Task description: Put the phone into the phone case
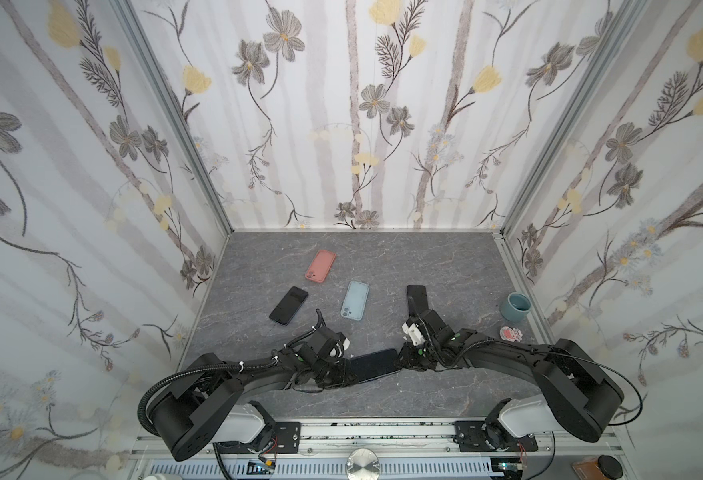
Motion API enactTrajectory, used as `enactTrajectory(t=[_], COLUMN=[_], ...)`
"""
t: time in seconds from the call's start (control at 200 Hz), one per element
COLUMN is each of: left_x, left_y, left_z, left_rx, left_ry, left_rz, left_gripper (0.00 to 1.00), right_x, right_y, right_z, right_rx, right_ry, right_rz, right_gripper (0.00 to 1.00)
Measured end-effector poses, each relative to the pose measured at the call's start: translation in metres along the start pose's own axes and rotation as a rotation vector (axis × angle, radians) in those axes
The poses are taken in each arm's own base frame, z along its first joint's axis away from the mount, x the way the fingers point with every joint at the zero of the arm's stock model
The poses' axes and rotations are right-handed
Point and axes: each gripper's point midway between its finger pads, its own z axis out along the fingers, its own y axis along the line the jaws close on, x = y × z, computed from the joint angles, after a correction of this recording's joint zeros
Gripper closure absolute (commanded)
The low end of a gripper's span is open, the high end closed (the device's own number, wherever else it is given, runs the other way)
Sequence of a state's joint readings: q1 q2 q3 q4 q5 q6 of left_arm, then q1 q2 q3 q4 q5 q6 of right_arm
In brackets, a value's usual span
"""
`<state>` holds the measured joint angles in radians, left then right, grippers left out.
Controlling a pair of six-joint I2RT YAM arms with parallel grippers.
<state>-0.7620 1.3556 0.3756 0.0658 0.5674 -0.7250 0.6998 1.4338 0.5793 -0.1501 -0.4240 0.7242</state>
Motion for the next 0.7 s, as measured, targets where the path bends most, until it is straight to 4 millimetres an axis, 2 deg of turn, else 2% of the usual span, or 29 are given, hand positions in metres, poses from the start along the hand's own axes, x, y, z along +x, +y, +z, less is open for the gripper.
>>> enactTrajectory(t=[0.045, 0.23, 0.31, 0.505, 0.699], left_x=[0.0, -0.011, -0.021, -0.044, -0.047], left_y=[0.0, -0.004, -0.001, -0.009, 0.002], left_z=[0.0, -0.005, -0.013, -0.036, -0.035], left_rx=[-0.001, -0.022, -0.058, -0.058, -0.086], left_ry=[0.0, -0.049, -0.112, -0.225, -0.223], left_rz=[0.002, 0.031, 0.03, 0.03, -0.003], left_gripper=[0.86, 0.65, 0.63, 0.63, 0.65], right_x=[-0.001, -0.002, -0.003, -0.003, -0.002], right_y=[0.0, 0.002, 0.006, 0.004, 0.003], right_z=[-0.001, -0.006, -0.009, -0.012, -0.012], right_rx=[0.005, 0.029, 0.029, 0.052, 0.059], right_ry=[-0.001, 0.007, 0.007, 0.008, 0.016], right_rz=[0.001, -0.011, -0.025, -0.038, -0.04], right_gripper=[0.73, 0.69, 0.68, 0.68, 0.73])
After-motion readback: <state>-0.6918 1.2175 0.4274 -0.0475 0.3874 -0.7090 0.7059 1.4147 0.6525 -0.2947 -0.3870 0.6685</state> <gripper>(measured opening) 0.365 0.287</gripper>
